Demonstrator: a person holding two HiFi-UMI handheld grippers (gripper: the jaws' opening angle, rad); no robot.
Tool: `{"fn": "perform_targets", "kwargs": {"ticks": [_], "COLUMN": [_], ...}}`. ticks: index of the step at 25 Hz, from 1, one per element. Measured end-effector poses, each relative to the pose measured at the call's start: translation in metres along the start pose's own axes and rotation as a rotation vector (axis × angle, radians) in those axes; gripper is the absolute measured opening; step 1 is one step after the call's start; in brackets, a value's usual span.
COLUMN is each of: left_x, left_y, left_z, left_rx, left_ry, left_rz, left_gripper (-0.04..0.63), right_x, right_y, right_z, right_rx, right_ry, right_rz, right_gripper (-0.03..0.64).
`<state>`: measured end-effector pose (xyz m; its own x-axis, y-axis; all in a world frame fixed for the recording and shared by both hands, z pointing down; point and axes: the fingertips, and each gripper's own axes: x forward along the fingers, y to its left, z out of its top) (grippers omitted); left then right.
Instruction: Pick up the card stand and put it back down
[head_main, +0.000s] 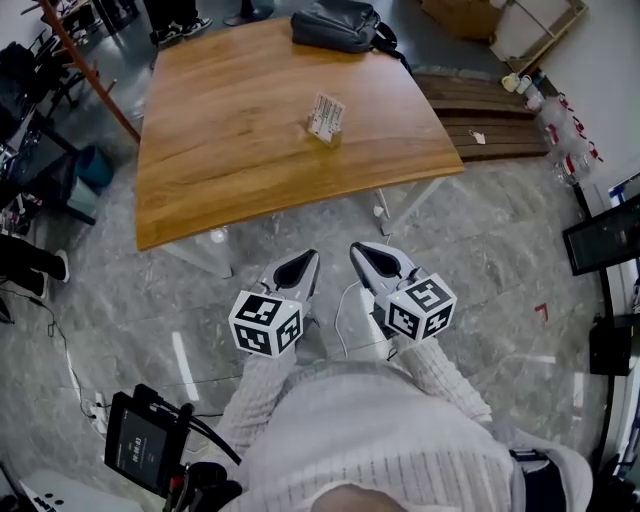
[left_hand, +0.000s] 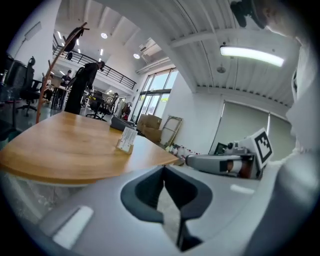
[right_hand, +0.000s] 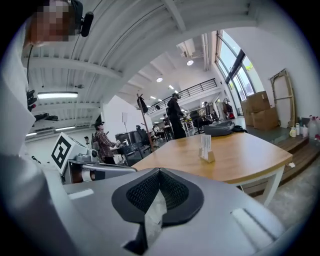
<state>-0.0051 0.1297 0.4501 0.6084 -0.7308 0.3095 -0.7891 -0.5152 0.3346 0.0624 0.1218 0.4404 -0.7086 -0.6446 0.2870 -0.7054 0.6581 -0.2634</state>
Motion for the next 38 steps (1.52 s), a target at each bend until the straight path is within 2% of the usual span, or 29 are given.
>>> {"fn": "perform_targets", "kwargs": {"ticks": [5,9,16,22,30,38], "left_x": [0.032,0.055,0.067,0.111,0.153,0.166], "left_y": [0.055,0.1,0.082,0.105,0.133,0.138], "left_z": [0.04,0.069,0.067,0.071,0.084,0.093], "left_rx": [0.007,-0.015,0.004,-0.002,-0.083,-0.116], "left_ry": [0.022,0.058,0.079,0.078,0.096,0.1], "left_rz": [-0.049,-0.088,-0.089,-0.088,-0.057,-0.01], "left_gripper": [0.009,0.009,0.009,0.009,0.008,0.009], "right_x": [0.071,0.129,0.118,0.15,0.182,0.186], "right_y": [-0.028,-0.034,-0.048,-0.088,-0.114,-0.116], "right_z": [0.047,0.075,0.068,0.059,0.073,0.085], "right_rx": [0.028,0.039,0.056,0.046,0.086,-0.035], "right_ry": [-0.051,-0.034,-0.009,0.032,0.055,0.114], "right_rz": [-0.059,-0.069,-0.045,-0.031,0.038,0.113], "right_gripper": [0.0,0.0,0.002,0.011,0.015,0.032]}}
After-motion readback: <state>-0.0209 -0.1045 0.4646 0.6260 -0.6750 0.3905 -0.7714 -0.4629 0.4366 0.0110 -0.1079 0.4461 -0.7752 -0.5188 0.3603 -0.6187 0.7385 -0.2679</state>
